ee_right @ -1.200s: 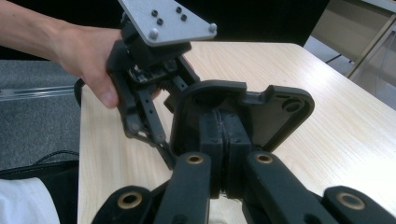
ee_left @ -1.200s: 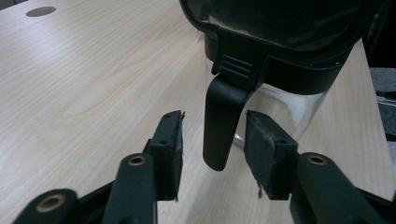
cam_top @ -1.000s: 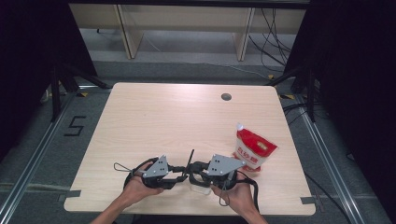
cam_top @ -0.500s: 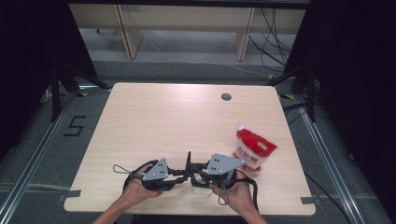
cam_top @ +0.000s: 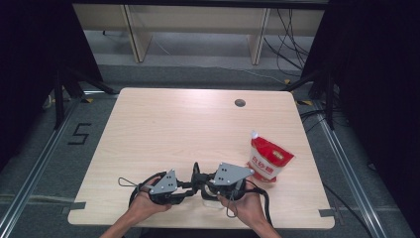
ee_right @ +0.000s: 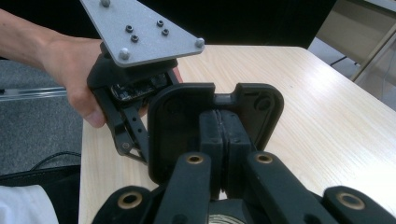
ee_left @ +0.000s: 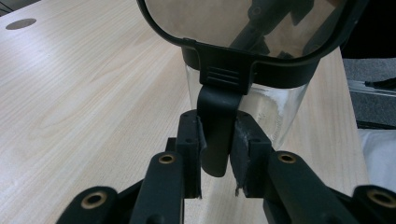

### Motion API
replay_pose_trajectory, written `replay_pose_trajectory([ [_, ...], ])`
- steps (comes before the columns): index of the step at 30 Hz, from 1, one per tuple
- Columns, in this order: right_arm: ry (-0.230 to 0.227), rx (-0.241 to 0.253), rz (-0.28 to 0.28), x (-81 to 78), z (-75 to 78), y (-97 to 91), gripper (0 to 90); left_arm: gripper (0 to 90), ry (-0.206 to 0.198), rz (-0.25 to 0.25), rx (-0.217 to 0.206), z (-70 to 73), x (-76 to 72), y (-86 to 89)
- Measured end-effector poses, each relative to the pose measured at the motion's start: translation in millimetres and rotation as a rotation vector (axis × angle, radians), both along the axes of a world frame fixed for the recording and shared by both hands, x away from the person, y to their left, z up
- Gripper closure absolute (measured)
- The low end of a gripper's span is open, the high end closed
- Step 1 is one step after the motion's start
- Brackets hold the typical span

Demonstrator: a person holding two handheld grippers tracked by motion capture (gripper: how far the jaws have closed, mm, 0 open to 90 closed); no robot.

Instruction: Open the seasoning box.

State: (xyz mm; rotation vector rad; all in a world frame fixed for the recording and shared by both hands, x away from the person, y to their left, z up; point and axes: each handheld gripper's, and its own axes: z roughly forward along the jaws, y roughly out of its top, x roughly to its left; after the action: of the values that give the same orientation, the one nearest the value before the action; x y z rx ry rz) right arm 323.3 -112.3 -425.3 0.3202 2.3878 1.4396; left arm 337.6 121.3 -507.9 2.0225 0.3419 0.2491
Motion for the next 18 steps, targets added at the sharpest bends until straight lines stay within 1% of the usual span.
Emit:
replay_pose_trajectory([
  [1, 0.001, 0.0, -0.003, 0.1, 0.1, 0.0, 90.0, 73.8, -0.009, 0.009, -0.001, -0.3, -0.3, -0.3],
  [2, -0.026, -0.005, 0.013, 1.9, 0.6, 0.0, 90.0, 73.8, -0.008, 0.01, -0.005, -0.3, -0.7, -0.8],
  [3, 0.025, 0.003, -0.011, -1.5, -0.1, 0.2, 90.0, 73.8, -0.007, 0.011, -0.004, -0.1, -0.8, -0.9],
  [4, 0.028, 0.005, -0.012, -1.6, -0.2, 0.1, 90.0, 73.8, -0.007, 0.01, -0.002, 0.1, -1.0, -1.0],
  [5, 0.027, 0.006, -0.016, -1.5, -0.4, -0.3, 90.0, 73.8, -0.01, 0.007, 0.004, 0.4, -0.7, -0.6],
  [6, -0.01, 0.004, 0.003, 1.1, -0.2, -0.9, 90.0, 73.7, -0.004, 0.003, 0.003, 0.6, -1.0, -0.6],
  [7, 0.006, 0.008, 0.006, 0.7, -0.3, -1.4, 90.0, 73.7, 0.001, 0.001, -0.002, 0.6, -1.6, -0.7],
  [8, 0.007, 0.009, 0.005, 0.9, -0.4, -2.0, 90.0, 73.7, 0.0, 0.001, 0.0, 0.8, -2.0, -0.7],
  [9, 0.006, 0.008, 0.005, 1.1, -0.6, -2.8, 90.0, 73.6, -0.008, 0.006, 0.003, 1.1, -2.6, -0.7],
  [10, 0.003, 0.005, 0.008, 1.5, -0.5, -3.4, 90.0, 73.6, -0.023, -0.006, 0.016, 1.7, -1.7, -0.2],
  [11, 0.013, 0.01, -0.004, 0.5, -1.1, -3.6, 90.0, 73.6, -0.006, 0.002, 0.004, 1.4, -3.3, -0.8],
  [13, 0.011, 0.01, 0.002, 0.6, -2.2, -3.7, 89.9, 73.5, -0.005, 0.0, 0.006, 1.5, -3.9, -0.5],
  [14, 0.011, 0.008, 0.003, 0.6, -2.6, -3.9, 89.9, 73.4, -0.009, -0.009, 0.02, 1.9, -3.0, 0.4],
  [15, 0.015, 0.007, 0.003, 0.5, -3.0, -4.0, 89.9, 73.4, -0.007, -0.007, 0.009, 1.5, -3.7, -0.3],
  [16, 0.005, 0.005, 0.003, 1.0, -3.1, -4.4, 89.9, 73.3, -0.005, -0.005, 0.006, 1.5, -4.1, -0.6],
  [17, 0.009, 0.008, -0.003, 0.5, -3.6, -4.5, 89.9, 73.2, -0.014, 0.001, 0.005, 1.3, -4.4, -0.8],
  [18, 0.019, 0.009, -0.008, 0.1, -3.8, -4.8, 89.9, 73.1, -0.013, 0.001, 0.006, 1.5, -4.4, -0.8],
])
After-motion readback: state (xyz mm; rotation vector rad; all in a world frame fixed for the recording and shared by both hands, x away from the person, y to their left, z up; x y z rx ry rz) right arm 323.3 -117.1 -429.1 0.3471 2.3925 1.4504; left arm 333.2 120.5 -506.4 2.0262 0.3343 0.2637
